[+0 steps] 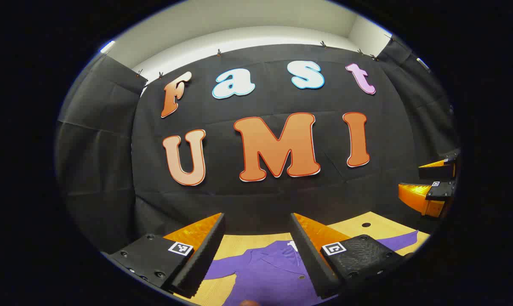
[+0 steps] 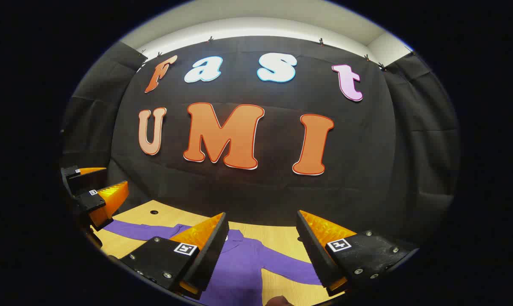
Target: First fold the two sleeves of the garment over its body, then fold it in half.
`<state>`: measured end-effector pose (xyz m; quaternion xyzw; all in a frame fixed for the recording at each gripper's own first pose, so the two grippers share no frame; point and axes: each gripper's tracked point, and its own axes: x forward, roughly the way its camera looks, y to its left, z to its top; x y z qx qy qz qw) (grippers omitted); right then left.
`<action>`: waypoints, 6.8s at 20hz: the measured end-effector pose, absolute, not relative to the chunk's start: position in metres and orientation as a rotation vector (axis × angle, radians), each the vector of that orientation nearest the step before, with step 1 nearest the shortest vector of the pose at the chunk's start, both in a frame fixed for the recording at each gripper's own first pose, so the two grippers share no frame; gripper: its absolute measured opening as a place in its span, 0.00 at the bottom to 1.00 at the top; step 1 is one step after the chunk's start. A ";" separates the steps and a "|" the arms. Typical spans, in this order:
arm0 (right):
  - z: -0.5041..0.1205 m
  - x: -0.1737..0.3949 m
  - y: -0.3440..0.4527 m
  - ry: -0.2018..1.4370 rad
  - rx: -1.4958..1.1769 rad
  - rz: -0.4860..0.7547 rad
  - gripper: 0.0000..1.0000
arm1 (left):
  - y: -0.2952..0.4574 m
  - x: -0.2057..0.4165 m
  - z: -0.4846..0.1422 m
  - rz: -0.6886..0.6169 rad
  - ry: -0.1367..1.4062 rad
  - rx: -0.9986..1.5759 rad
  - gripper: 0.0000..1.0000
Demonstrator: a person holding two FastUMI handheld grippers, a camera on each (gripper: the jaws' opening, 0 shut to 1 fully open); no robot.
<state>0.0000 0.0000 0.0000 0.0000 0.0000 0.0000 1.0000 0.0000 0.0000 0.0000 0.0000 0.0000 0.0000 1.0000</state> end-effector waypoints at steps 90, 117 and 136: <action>-0.406 0.012 -0.257 1.461 0.629 -0.253 0.95 | -0.024 -0.036 -0.066 0.101 0.228 0.077 0.95; -0.435 0.031 -0.266 1.510 0.642 -0.484 0.44 | 0.000 -0.019 -0.109 0.146 0.348 0.010 0.95; -0.311 0.059 -0.203 1.225 0.778 -0.383 0.04 | 0.057 0.013 -0.095 0.022 0.278 -0.020 0.95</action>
